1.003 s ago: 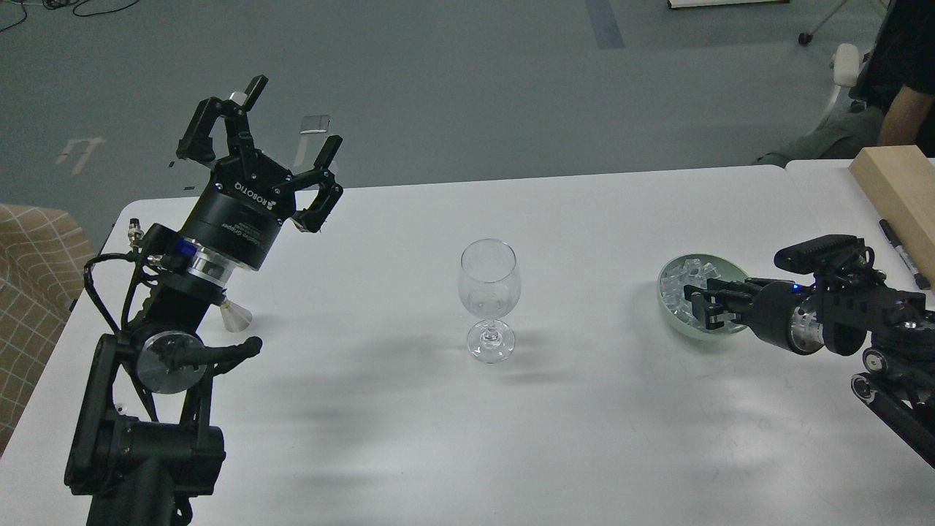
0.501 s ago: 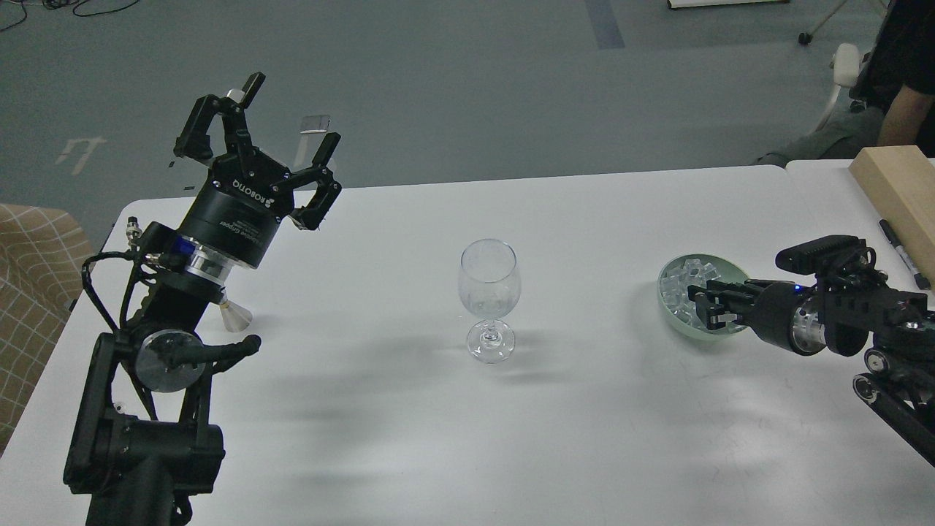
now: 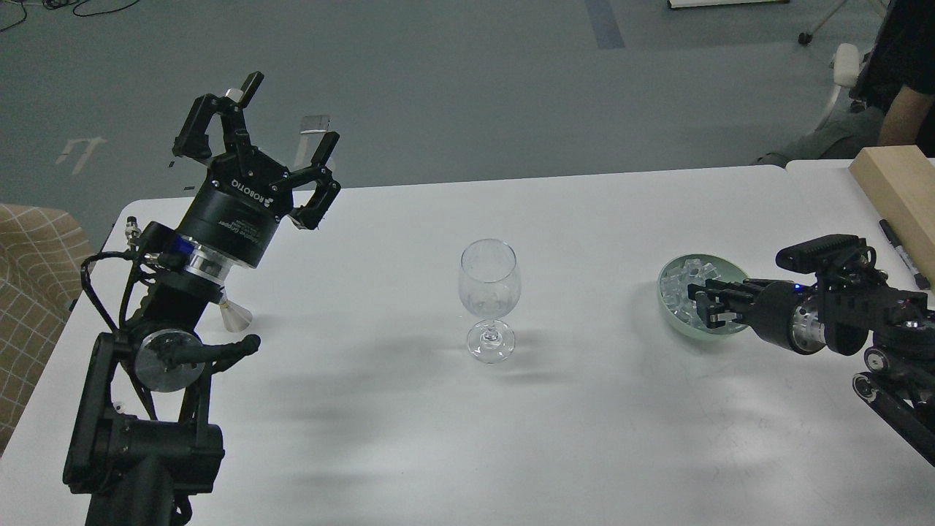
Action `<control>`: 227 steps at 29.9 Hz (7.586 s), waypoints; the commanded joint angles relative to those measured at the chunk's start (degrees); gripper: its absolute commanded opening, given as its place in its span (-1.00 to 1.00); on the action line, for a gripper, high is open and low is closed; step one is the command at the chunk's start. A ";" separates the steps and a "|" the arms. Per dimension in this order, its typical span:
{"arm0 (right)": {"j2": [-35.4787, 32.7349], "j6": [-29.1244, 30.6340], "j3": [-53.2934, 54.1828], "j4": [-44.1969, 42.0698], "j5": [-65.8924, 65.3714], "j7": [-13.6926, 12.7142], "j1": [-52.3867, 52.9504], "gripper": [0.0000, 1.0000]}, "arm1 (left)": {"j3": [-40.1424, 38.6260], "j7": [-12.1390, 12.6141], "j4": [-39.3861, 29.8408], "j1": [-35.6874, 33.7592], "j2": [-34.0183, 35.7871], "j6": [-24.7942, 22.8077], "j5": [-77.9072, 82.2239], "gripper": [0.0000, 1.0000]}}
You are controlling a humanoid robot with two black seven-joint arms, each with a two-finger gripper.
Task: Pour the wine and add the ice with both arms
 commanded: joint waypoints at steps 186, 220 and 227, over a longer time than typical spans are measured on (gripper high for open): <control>16.77 6.00 -2.60 20.98 0.00 -4.81 17.14 0.92 | -0.75 0.07 2.99 -2.87 4.40 0.00 -1.05 0.95; 30.91 4.02 30.53 19.40 61.27 -3.05 4.75 1.00 | 2.50 -6.43 4.92 -2.17 0.18 0.00 0.00 0.95; 31.89 1.47 32.74 19.48 61.99 -3.05 2.73 1.00 | 2.50 -6.96 5.53 -2.43 0.00 4.08 -0.17 0.95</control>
